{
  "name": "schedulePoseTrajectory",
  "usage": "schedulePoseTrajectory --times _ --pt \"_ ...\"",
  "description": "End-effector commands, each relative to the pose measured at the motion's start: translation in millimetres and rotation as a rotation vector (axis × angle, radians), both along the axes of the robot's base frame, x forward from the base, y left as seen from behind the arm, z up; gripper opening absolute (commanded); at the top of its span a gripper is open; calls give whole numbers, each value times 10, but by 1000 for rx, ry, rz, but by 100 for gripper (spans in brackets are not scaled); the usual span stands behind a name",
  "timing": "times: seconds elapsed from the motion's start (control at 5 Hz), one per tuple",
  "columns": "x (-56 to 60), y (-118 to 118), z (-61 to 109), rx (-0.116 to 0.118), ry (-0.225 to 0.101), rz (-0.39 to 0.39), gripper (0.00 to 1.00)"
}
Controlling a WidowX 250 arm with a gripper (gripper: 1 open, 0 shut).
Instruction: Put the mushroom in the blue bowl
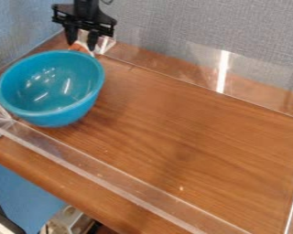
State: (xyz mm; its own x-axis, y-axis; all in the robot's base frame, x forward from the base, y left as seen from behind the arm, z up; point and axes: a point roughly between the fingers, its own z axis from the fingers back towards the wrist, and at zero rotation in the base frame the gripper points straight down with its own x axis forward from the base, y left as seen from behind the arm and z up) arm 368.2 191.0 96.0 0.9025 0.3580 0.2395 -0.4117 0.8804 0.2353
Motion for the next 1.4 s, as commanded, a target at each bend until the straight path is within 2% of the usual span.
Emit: schedulePoseTrajectory --times 0.0,0.2,0.4,0.6,1.2 --pt "-66 41 303 42 -65 33 0" --pt "-62 9 242 46 -52 47 0" --pt "-50 -32 203 50 -41 57 100" --pt "-34 -50 233 51 -44 55 100" --pt "135 -85 207 26 -51 49 100"
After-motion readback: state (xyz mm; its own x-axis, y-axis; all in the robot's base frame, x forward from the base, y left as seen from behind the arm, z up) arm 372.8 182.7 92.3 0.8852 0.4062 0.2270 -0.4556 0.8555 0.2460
